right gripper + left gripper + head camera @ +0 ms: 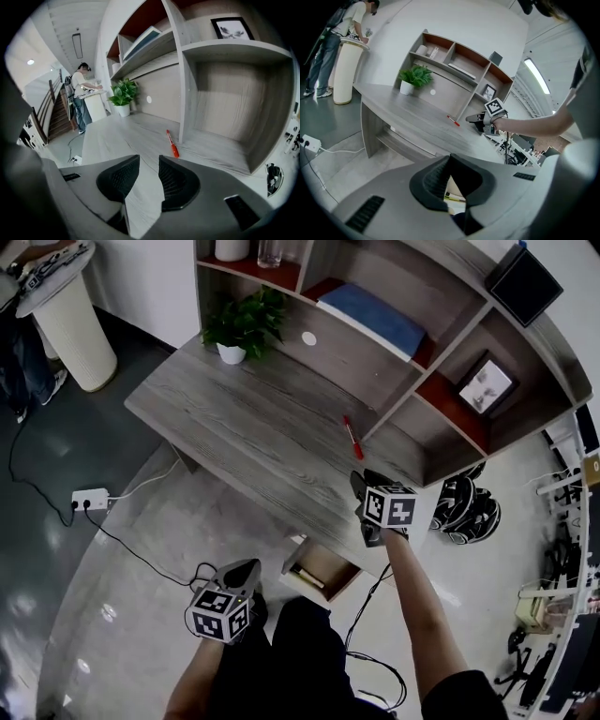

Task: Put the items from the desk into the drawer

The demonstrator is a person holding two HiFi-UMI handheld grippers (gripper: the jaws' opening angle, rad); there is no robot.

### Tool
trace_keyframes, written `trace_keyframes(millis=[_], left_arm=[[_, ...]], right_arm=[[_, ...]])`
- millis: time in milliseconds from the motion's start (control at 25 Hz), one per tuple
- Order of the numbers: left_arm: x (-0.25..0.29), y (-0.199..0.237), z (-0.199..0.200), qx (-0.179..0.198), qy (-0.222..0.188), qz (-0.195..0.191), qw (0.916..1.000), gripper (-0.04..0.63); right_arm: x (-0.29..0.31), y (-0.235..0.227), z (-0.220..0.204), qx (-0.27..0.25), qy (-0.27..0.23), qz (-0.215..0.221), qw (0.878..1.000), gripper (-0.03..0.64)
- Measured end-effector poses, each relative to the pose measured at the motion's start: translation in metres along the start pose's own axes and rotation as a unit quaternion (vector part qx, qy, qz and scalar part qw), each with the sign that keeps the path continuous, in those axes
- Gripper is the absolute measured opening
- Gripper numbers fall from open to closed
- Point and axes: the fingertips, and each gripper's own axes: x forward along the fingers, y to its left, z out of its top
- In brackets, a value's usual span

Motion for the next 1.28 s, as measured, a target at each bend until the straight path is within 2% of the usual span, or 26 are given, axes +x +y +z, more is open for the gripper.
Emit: trace_keyframes(millis=[280,480,720,1120,1200,1280], left_arm=[[-0.001,0.010,-0.007,-0.032,-0.006,0.040,0.9987,0.023],[0.005,0.004,-0.009,-0.060,-0.011,0.046,0.9971,0.023],[0.011,0.002,-0.019,-0.086,-0.004,0.051,0.9950,0.023],[0.010,0.015,-0.017,-0.104,-0.011,0.066,0.9924,0.023],[0.010,0.014,-0.019,-0.104,-0.010,0.065,0.9924,0.023],[0.010,0.012,-0.022,-0.102,-0.007,0.063,0.9928,0.023]], right_arm=[[0.046,-0.039,0.008,-0.014,0.036,-0.017,0.999,0.126],[0.076,-0.061,0.010,0.003,0.053,-0.023,0.998,0.127],[0.108,-0.076,0.004,-0.012,0.085,-0.035,0.996,0.126],[0.117,-0.073,0.001,-0.038,0.098,-0.018,0.994,0.124],[0.118,-0.068,0.001,-0.048,0.101,-0.012,0.994,0.077],[0.118,-0.067,0.001,-0.058,0.103,-0.014,0.993,0.064]])
